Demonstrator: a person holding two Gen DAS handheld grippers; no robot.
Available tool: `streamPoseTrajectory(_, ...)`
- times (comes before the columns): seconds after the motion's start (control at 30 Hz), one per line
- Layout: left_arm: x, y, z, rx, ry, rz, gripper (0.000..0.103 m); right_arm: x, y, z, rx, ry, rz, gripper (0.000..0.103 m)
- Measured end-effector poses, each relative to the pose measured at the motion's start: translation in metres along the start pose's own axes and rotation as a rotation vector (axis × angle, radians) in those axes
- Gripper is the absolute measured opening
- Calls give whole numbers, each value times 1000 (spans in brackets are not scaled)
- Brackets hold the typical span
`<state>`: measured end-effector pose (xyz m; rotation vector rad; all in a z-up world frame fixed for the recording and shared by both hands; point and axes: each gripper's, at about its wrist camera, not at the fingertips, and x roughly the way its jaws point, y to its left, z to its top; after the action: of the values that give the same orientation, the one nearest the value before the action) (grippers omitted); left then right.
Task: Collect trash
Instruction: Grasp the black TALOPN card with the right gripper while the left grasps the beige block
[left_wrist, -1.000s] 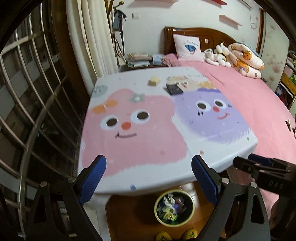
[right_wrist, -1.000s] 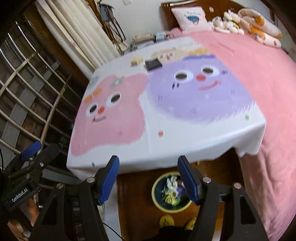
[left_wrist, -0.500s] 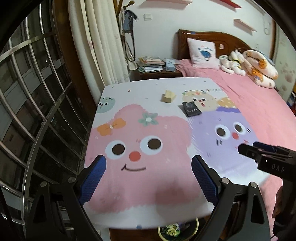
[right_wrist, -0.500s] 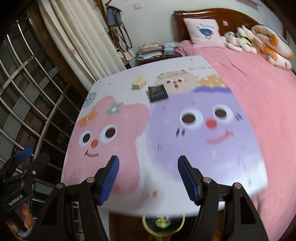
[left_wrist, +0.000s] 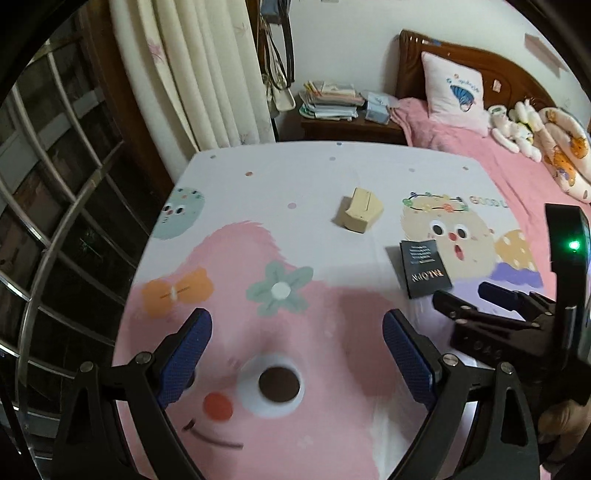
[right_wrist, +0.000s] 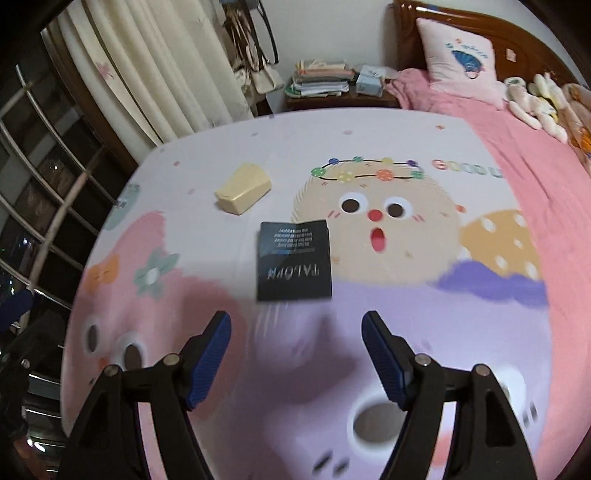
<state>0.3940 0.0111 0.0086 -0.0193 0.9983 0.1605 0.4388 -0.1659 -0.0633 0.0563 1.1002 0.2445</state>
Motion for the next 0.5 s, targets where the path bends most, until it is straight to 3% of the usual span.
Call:
streamPoseTrajectory(0.17,36,-9,13,10,47,29,93,35,3,10,-31,22,-23,73)
streamPoseTrajectory(0.4,52,-13,27,12,58,37,93,47,23,7,-182,-32,-102,76)
streamPoseTrajectory(0.47,57,-15,33,6,61,32,93,45,23,5,-201,-46,-103,73)
streamPoseTrajectory(0.5,59,-16,34,4,63,30,93,44,20,5,-205,-60,-105,62)
